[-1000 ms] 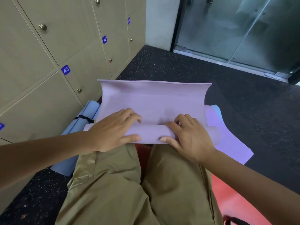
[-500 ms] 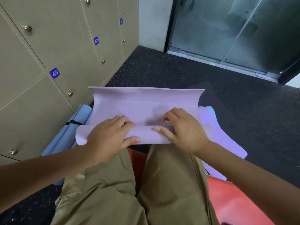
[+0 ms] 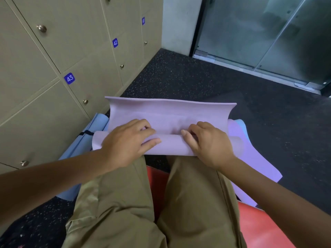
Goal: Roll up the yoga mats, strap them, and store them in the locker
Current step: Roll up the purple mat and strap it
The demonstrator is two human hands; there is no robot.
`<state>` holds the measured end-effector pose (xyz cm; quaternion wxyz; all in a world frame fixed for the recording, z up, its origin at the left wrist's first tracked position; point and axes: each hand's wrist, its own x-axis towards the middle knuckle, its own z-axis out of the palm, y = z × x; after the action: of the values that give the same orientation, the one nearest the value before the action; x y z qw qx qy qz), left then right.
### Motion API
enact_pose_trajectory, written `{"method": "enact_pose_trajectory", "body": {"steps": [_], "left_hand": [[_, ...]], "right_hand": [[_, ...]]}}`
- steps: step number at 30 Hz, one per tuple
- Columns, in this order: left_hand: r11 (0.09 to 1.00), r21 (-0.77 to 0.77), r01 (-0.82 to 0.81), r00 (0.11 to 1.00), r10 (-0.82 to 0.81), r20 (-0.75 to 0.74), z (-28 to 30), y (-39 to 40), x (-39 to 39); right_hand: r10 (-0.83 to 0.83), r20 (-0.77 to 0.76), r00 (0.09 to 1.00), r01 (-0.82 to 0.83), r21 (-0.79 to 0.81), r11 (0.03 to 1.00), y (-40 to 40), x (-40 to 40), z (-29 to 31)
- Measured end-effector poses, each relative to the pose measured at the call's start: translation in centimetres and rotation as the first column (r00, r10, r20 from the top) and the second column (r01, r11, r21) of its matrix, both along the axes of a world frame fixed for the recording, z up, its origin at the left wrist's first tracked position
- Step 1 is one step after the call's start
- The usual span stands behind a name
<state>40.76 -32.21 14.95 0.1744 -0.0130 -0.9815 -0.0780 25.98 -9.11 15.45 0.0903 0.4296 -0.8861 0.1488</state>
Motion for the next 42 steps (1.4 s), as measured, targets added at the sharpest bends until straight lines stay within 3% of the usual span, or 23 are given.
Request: {"method": "enact_pose_trajectory", "body": {"steps": [4, 8, 10, 13, 16, 22, 27, 31, 35, 38, 42], "left_hand": [[0.993, -0.108, -0.042, 0.972, 0.015, -0.236, -1.2, 1.2, 1.0], [0.977, -0.198, -0.077, 0.984, 0.043, -0.173, -2.0, 1.2, 0.6], [0.981, -0.187, -0.052, 0.993, 0.031, -0.116, -2.0, 0.7, -0.1], [0.995, -0.093, -0.037, 0.999, 0.037, -0.001, -1.3, 0.0, -1.0], [0.998, 0.005, -0.06, 0.987, 0.059, 0.149, -0.6, -0.5, -1.8], [0.994, 0.112, -0.009, 0.966, -0.021, 0.258, 0.4, -1.4, -2.9], [0.992, -0.124, -0.025, 0.998, 0.019, -0.056, -0.8, -0.9, -2.4], [0.923, -0.379, -0.068, 0.995, 0.091, 0.042, -1.5, -0.1, -2.4], [0.936, -0.351, -0.024, 0.994, 0.058, 0.088, -0.6, -0.6, -4.2], [0.961, -0.276, 0.013, 0.984, 0.036, 0.174, 0.5, -0.8, -5.1], [0.967, -0.245, -0.067, 0.956, 0.132, 0.261, 1.7, -1.4, -6.2]], "right_hand": [[0.018, 0.164, 0.986, -0.027, 0.054, 0.998, -0.6, -1.0, 0.7], [0.018, 0.224, 0.974, -0.049, 0.133, 0.99, -1.3, -2.3, 1.0], [0.045, 0.159, 0.986, -0.062, 0.109, 0.992, -1.6, -2.5, 0.7], [0.041, -0.075, 0.996, -0.043, -0.026, 0.999, -1.6, -2.3, 0.2], [-0.003, -0.23, 0.973, -0.002, -0.021, 1.0, -1.1, -1.7, -0.1], [-0.016, -0.245, 0.969, 0.005, -0.045, 0.999, -0.6, -1.1, -1.3], [-0.028, -0.158, 0.987, 0.012, -0.101, 0.995, -1.8, -2.6, -1.2], [-0.046, -0.033, 0.998, 0.044, -0.064, 0.997, -2.1, -3.6, -0.8], [-0.084, 0.064, 0.994, 0.085, -0.008, 0.996, -2.4, -4.6, -0.4], [-0.053, -0.055, 0.997, 0.052, -0.016, 0.999, -2.3, -4.9, -0.5], [0.05, -0.29, 0.956, -0.039, 0.043, 0.998, -1.3, -4.5, -1.2]]}}
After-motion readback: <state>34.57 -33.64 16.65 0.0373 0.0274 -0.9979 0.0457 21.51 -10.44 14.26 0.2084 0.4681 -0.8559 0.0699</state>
